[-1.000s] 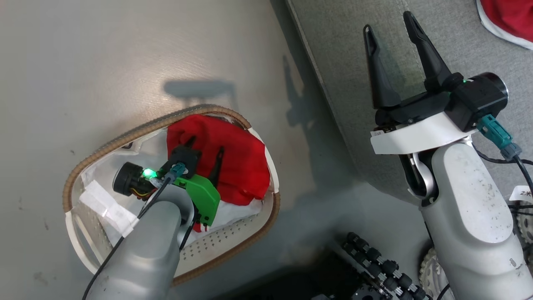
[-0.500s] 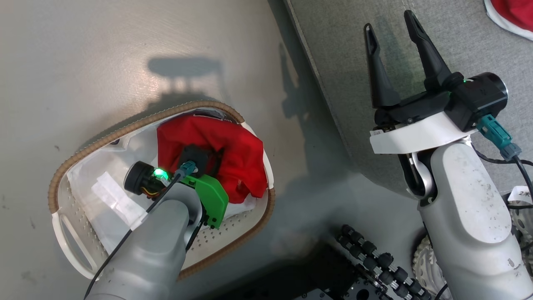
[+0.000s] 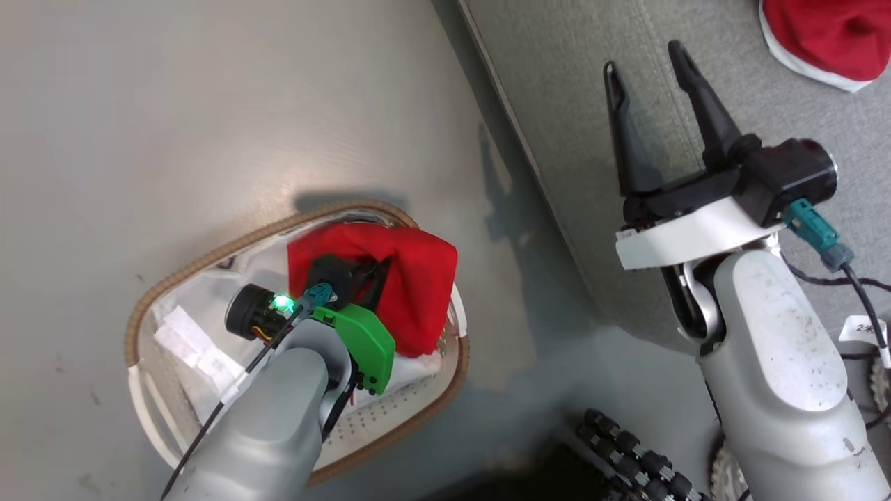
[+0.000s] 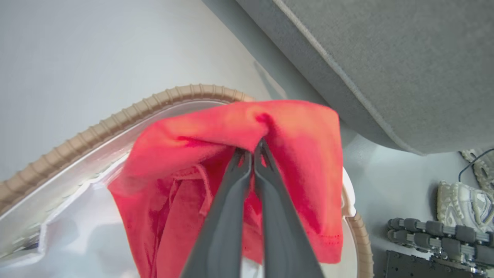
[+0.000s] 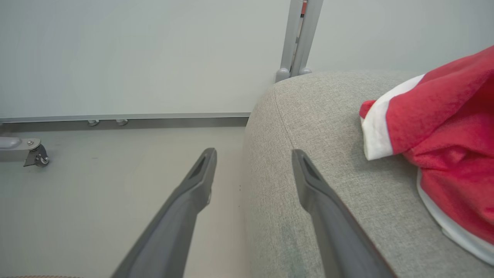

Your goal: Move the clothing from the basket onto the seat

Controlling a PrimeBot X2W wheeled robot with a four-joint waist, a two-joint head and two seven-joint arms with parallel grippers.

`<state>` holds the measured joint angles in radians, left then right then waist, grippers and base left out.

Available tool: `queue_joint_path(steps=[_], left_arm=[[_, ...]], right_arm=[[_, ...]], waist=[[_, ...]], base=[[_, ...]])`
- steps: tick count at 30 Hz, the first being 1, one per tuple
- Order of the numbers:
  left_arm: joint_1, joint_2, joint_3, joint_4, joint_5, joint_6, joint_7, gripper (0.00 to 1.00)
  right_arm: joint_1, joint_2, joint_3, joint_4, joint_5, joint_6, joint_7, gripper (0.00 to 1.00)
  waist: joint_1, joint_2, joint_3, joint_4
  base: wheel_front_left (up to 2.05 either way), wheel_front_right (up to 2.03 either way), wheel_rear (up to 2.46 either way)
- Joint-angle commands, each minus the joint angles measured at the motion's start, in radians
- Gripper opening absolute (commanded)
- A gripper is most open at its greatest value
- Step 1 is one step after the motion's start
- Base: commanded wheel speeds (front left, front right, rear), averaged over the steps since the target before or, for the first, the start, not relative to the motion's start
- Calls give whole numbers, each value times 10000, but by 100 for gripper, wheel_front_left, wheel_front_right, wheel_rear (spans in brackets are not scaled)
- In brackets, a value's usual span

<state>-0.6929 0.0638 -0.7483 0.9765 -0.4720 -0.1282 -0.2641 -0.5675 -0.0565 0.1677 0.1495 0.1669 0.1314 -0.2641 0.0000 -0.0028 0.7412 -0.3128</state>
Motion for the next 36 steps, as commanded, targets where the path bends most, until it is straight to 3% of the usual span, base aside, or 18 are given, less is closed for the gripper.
queue_joint_path(steps=[1,11,21,29,36], left_arm=[[297,37,156,-288,-14,-27,-5,0],[1958,-21,1709,-2744,788,-26,-6,0],[2956,-82,3274,-5786,1685,-23,-6,0],[2833,-111,3680,-7532,2114,-23,-6,0],[2524,-116,4085,-8211,2204,-23,-6,0]], right_arm=[[232,-123,17,120,-32,-14,-4,100],[1331,-388,-20,675,57,-14,-3,100],[2209,-414,215,1081,139,-14,-3,100],[2799,-377,420,1410,49,-14,-3,100],[3344,-358,994,1655,36,-14,-3,100]], waist=[[0,28,-1043,609],[0,28,-3145,1761],[0,28,-4596,2330],[0,28,-5565,2551],[0,28,-6215,2632]], base=[[0,0,0],[0,0,0],[0,0,0],[0,0,0],[0,0,0]])
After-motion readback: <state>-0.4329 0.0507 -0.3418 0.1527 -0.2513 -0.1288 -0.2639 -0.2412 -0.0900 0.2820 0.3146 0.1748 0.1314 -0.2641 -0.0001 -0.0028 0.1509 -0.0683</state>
